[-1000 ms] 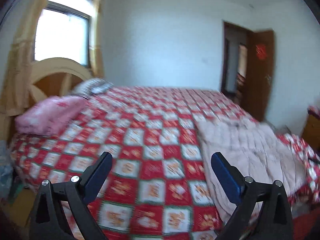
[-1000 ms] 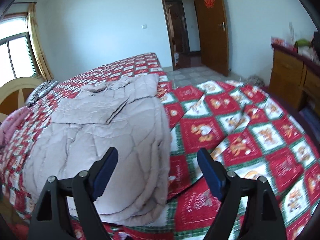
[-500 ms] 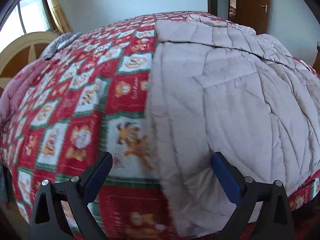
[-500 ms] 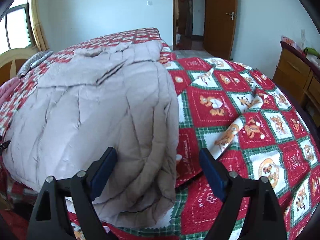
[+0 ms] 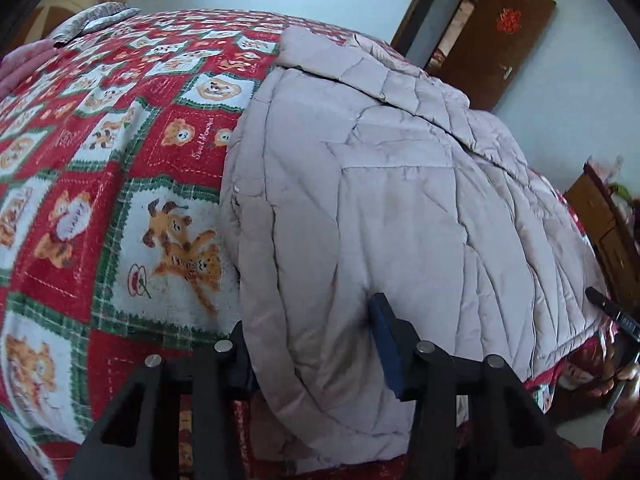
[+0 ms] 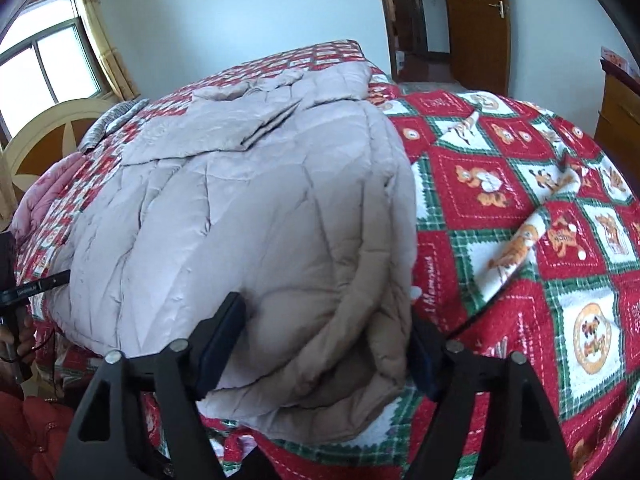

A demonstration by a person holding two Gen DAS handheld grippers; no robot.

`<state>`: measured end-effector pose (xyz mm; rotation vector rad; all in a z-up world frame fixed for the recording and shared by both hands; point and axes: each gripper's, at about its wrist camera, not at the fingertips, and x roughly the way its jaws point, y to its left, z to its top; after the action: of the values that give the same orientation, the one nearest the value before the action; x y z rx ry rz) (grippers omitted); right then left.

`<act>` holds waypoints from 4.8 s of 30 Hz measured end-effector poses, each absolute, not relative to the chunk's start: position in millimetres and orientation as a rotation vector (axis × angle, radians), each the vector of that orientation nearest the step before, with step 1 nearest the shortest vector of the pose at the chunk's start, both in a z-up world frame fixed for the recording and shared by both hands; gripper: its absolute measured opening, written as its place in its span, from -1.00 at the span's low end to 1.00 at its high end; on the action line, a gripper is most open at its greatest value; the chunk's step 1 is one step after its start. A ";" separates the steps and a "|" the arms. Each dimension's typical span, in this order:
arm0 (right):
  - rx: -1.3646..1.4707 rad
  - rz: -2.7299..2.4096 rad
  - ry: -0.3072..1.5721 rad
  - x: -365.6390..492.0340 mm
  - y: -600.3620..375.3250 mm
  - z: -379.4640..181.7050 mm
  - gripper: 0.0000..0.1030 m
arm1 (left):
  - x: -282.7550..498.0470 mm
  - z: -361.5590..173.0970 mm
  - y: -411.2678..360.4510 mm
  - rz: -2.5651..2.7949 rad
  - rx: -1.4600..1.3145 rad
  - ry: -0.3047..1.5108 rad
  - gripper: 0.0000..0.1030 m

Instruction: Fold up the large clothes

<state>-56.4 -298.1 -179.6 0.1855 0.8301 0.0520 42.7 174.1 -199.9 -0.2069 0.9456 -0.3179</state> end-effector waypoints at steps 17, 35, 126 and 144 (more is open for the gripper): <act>0.347 0.213 0.771 -97.2 -297.6 -130.0 -0.72 | 16.3 -136.5 209.9 -0.520 -0.434 0.795 -0.75; 0.526 0.261 0.505 -6.4 -346.1 11.3 -0.73 | 111.2 3.9 216.3 -0.447 -0.544 0.738 -0.75; 0.234 -0.377 0.826 329.4 -340.7 -186.7 -0.52 | 377.3 -172.4 -55.6 0.002 0.165 0.764 0.98; 0.228 -0.353 0.875 268.6 -379.6 -171.4 -0.10 | 377.1 -173.1 -56.6 0.020 0.191 0.765 0.98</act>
<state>268.6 -379.6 -171.4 0.2277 0.8747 -0.3530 377.1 -56.6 -173.1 0.1907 0.7653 0.0201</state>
